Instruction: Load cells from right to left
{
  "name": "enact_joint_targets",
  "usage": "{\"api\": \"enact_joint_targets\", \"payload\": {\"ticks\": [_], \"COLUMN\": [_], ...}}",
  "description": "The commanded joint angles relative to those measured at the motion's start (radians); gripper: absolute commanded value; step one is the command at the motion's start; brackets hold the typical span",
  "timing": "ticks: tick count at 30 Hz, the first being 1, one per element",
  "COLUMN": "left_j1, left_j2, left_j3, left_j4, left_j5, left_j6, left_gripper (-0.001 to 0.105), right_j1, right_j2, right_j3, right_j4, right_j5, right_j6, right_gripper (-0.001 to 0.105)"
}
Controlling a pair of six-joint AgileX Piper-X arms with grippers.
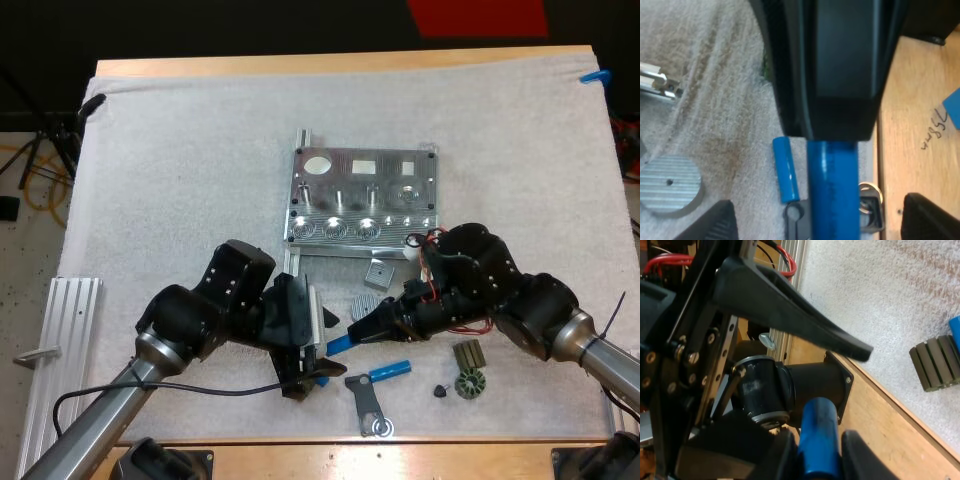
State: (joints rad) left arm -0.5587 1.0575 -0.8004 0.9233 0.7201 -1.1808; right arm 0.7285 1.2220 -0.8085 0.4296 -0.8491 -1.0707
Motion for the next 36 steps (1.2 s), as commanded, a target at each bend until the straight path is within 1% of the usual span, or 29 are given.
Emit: {"api": "enact_joint_targets", "payload": {"ticks": [1, 2, 4, 5, 8, 10, 12, 17, 19, 20, 21, 23, 25, 28, 29, 30, 31, 32, 33, 36], "left_j1": [-0.005, -0.005, -0.005, -0.005, -0.005, -0.005, -0.005, -0.001, 0.0, 0.0, 0.0, 0.0, 0.0, 0.0, 0.0, 0.0, 0.0, 0.0, 0.0, 0.0], "left_j2": [-0.008, -0.008, -0.008, -0.008, -0.008, -0.008, -0.008, -0.024, -0.041, -0.044, -0.057, -0.081, -0.111, -0.154, -0.16, -0.176, -0.192, -0.199, -0.213, -0.244], "left_j3": [-0.02, -0.025, -0.064, -0.074, -0.124, -0.152, -0.171, -0.2, -0.207, -0.208, -0.211, -0.211, -0.211, -0.211, -0.211, -0.211, -0.211, -0.211, -0.211, -0.211], "left_j4": [0.013, 0.02, 0.067, 0.076, 0.154, 0.203, 0.228, 0.231, 0.226, 0.227, 0.223, 0.214, 0.191, 0.157, 0.153, 0.141, 0.13, 0.125, 0.117, 0.108], "left_j5": [-0.021, -0.029, -0.075, -0.082, -0.155, -0.193, -0.206, -0.29, -0.342, -0.355, -0.39, -0.432, -0.498, -0.552, -0.554, -0.562, -0.584, -0.6, -0.633, -0.704], "left_j6": [-0.007, -0.007, -0.007, -0.007, -0.007, -0.007, -0.007, -0.063, -0.111, -0.122, -0.144, -0.176, -0.241, -0.335, -0.352, -0.391, -0.437, -0.452, -0.491, -0.536], "left_gripper": [0.066, 0.066, 0.066, 0.066, 0.066, 0.066, 0.066, 0.066, 0.066, 0.066, 0.066, 0.066, 0.066, 0.066, 0.066, 0.066, 0.066, 0.066, 0.066, 0.066], "right_j1": [-0.002, -0.002, -0.009, -0.013, -0.045, -0.075, -0.096, -0.137, -0.139, -0.139, -0.139, -0.139, -0.139, -0.139, -0.139, -0.139, -0.139, -0.139, -0.139, -0.139], "right_j2": [-0.003, -0.003, -0.003, -0.003, -0.003, -0.003, -0.003, -0.003, -0.003, -0.003, -0.003, -0.003, -0.003, -0.003, -0.003, -0.003, -0.003, -0.003, -0.003, -0.003], "right_j3": [-0.009, -0.009, -0.009, -0.009, -0.009, -0.009, -0.009, -0.015, -0.025, -0.029, -0.036, -0.049, -0.072, -0.104, -0.112, -0.128, -0.145, -0.15, -0.166, -0.201], "right_j4": [-0.006, -0.006, -0.006, -0.006, -0.006, -0.003, 0.002, 0.007, 0.027, 0.033, 0.048, 0.079, 0.137, 0.221, 0.241, 0.281, 0.32, 0.332, 0.365, 0.426], "right_j5": [-0.016, -0.016, -0.016, -0.012, -0.006, -0.008, -0.008, -0.008, 0.001, 0.003, 0.016, 0.063, 0.125, 0.202, 0.219, 0.249, 0.28, 0.29, 0.322, 0.383], "right_j6": [-0.03, -0.035, -0.077, -0.081, -0.09, -0.121, -0.132, -0.18, -0.22, -0.228, -0.251, -0.29, -0.355, -0.435, -0.446, -0.489, -0.531, -0.55, -0.583, -0.641], "right_gripper": [0.012, 0.012, 0.012, 0.012, 0.012, 0.012, 0.012, 0.012, 0.012, 0.012, 0.012, 0.012, 0.012, 0.012, 0.012, 0.012, 0.012, 0.012, 0.012, 0.012]}}
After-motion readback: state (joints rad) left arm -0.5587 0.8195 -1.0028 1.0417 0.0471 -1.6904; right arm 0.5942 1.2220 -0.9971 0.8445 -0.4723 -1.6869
